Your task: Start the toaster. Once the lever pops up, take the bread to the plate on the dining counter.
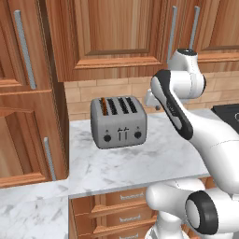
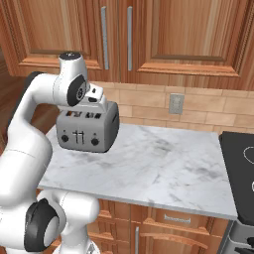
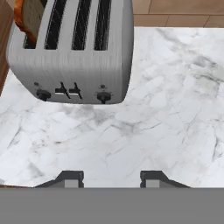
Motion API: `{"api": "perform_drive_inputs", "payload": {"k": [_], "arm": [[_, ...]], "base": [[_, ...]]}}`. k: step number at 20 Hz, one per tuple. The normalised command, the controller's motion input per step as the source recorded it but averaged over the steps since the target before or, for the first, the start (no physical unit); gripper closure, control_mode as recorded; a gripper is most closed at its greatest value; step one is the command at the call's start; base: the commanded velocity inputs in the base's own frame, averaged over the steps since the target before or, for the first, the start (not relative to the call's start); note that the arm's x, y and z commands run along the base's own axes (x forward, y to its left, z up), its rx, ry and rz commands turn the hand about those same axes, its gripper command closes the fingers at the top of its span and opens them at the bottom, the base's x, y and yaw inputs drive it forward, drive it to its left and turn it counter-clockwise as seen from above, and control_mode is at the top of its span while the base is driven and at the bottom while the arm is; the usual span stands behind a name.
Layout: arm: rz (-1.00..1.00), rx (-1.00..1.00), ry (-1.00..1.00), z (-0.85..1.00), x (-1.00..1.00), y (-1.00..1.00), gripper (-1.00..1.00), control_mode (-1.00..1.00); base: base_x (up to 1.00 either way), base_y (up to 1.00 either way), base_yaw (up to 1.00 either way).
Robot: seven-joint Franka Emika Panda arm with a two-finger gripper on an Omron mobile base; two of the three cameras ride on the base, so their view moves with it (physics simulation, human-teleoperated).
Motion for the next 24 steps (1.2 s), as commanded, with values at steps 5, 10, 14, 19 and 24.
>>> {"api": "perform_drive_inputs", "payload": {"k": [5, 10, 14, 19, 24], "arm": [[0.0, 0.0, 0.0, -0.01, 0.0, 0.16, -1.0, -1.0], [0.0, -0.03, 0.0, -0.07, 0.0, 0.63, -1.0, -1.0], [0.0, -0.02, -0.01, -0.03, 0.0, 0.64, -1.0, -1.0], [0.0, 0.0, 0.0, -0.12, 0.0, 0.47, -1.0, -1.0], [0.0, 0.0, 0.0, -0.1, 0.01, 0.17, -1.0, -1.0]], "base": [[0.0, 0.0, 0.0], [0.0, 0.0, 0.0], [0.0, 0.0, 0.0], [0.0, 0.0, 0.0], [0.0, 0.0, 0.0]]}}
